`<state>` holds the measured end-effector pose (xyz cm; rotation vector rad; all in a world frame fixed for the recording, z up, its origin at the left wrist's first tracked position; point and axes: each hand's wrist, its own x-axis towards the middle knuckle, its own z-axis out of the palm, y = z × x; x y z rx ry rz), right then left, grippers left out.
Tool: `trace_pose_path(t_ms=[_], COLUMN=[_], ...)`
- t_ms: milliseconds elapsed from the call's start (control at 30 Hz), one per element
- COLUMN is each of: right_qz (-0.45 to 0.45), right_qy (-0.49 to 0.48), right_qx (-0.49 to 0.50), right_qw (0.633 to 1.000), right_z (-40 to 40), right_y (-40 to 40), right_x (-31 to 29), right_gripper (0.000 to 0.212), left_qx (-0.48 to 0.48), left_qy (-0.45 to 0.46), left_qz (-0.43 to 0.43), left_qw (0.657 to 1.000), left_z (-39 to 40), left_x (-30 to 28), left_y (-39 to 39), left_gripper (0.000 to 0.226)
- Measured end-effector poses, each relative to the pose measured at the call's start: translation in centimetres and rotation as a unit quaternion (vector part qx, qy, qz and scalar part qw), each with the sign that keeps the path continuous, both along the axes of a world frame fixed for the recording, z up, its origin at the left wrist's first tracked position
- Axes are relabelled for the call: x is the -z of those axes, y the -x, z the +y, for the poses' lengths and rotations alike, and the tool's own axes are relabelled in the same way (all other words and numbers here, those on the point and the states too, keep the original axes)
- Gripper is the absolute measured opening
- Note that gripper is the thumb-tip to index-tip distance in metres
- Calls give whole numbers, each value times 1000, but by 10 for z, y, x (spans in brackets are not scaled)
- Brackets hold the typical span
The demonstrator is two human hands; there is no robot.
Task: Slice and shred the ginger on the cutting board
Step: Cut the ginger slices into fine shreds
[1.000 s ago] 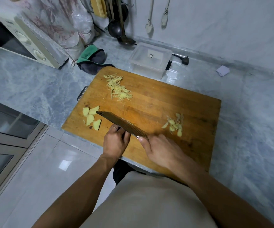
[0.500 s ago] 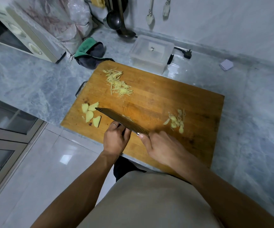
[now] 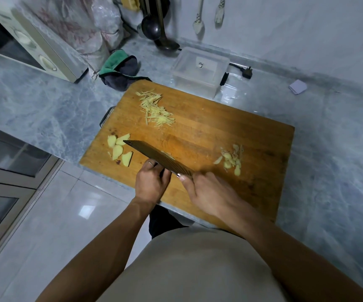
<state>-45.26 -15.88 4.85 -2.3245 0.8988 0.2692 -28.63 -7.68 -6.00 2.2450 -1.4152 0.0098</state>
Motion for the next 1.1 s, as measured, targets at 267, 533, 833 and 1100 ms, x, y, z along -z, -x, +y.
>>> trace_pose_path(t_ms=[267,533,833,1100], right_qz=[9,30,25,22], right_qy=[-8,-16,-2,2], right_qx=[1,4,-4,-10], right_qw=[1000,999,1000,1000], right_z=[-2,-4,0,-1], right_y=[1,-5,-1,-3], right_x=[-4,-1,-5,-6], right_gripper=[52,59,57,52], left_qx=[-3,-9,-12,-19], left_qy=[8,19,16,14], left_qz=[-1,22,16,16], left_qw=[1000,1000,1000,1000], left_z=[0,0,0,0], left_x=[-1,0,-1,2], left_y=[0,1,1,1], left_gripper=[40,38,40,36])
